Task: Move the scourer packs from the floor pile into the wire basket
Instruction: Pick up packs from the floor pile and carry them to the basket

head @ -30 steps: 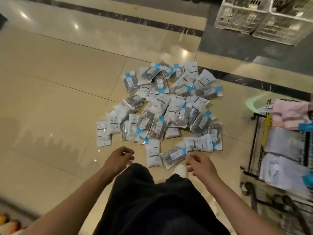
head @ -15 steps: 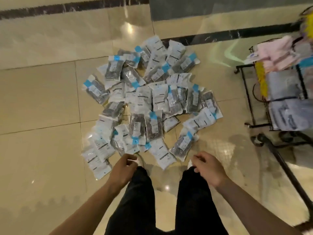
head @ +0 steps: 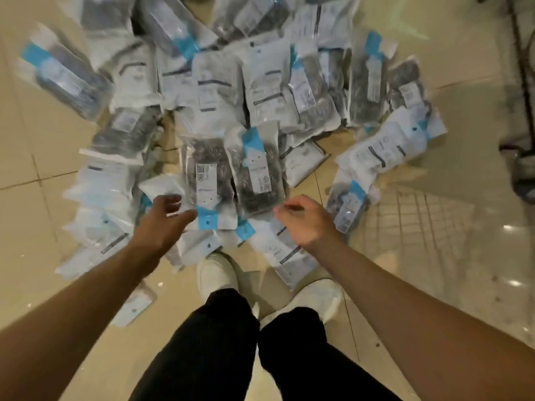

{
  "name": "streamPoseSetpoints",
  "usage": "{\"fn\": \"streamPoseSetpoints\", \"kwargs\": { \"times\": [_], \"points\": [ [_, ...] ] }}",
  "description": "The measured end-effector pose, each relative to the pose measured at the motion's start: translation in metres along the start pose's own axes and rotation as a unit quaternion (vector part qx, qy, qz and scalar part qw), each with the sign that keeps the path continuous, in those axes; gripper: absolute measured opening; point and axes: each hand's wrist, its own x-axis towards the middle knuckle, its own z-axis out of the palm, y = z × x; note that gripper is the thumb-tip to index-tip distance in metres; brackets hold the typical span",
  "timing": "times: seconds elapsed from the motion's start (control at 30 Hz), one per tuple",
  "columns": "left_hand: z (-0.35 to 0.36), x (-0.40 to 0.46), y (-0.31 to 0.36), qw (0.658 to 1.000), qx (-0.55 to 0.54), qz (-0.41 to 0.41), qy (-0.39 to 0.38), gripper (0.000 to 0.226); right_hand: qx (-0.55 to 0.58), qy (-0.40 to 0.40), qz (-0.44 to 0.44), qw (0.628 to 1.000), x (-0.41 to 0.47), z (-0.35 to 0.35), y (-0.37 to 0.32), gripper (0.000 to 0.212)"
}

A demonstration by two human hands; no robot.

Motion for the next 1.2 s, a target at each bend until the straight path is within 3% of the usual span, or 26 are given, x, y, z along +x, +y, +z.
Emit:
{"fn": "streamPoseSetpoints", "kwargs": {
  "times": [0.1, 0.27, 0.37, 0.47, 0.6, 0.63, 0.77, 0.97, 1.07, 1.2],
  "points": [
    [0.015, 0.063, -0.011, 1.0, 0.011, 0.011, 0.019, 0.074, 0.027, 0.031, -0.009, 0.999, 0.074, 0.024, 0.019, 0.033],
    [0.026, 0.142, -0.022, 0.999, 0.05, 0.009, 0.02, 0.09, 0.02, 0.049, -0.021, 0.998, 0.159, 0.061, 0.035, 0.098],
    [0.029, 0.152, -0.025, 0.996, 0.035, 0.017, 0.076, 0.109, 0.002, 0.049, -0.015, 0.999, 0.183, 0.075, 0.034, 0.115],
    [0.035, 0.15, -0.022, 0.996, -0.007, -0.003, 0.089, 0.09, 0.029, 0.06, -0.01, 0.998, 0.189, 0.077, 0.033, 0.114],
    [0.038, 0.145, -0.011, 1.0, -0.01, -0.02, 0.011, 0.038, 0.007, 0.021, -0.013, 1.0, 0.173, 0.071, 0.038, 0.111],
    [0.039, 0.138, -0.007, 1.0, -0.002, -0.019, 0.0, 0.034, 0.006, 0.019, -0.012, 1.0, 0.166, 0.067, 0.039, 0.11],
    [0.039, 0.102, -0.003, 0.999, 0.042, -0.009, 0.015, 0.044, 0.04, 0.023, -0.007, 0.999, 0.122, 0.04, 0.038, 0.087],
    [0.017, -0.002, 0.041, 0.998, -0.027, 0.026, -0.047, 0.045, 0.112, 0.047, -0.014, 0.993, 0.013, -0.02, 0.002, 0.073],
    [-0.016, -0.075, 0.075, 0.994, -0.074, 0.019, -0.078, 0.051, 0.143, 0.078, 0.005, 0.987, -0.062, -0.053, -0.031, 0.076],
    [-0.067, -0.187, 0.124, 0.987, -0.086, 0.029, -0.134, 0.035, 0.179, 0.102, 0.01, 0.979, -0.184, -0.103, -0.075, 0.099]
  ]
}}
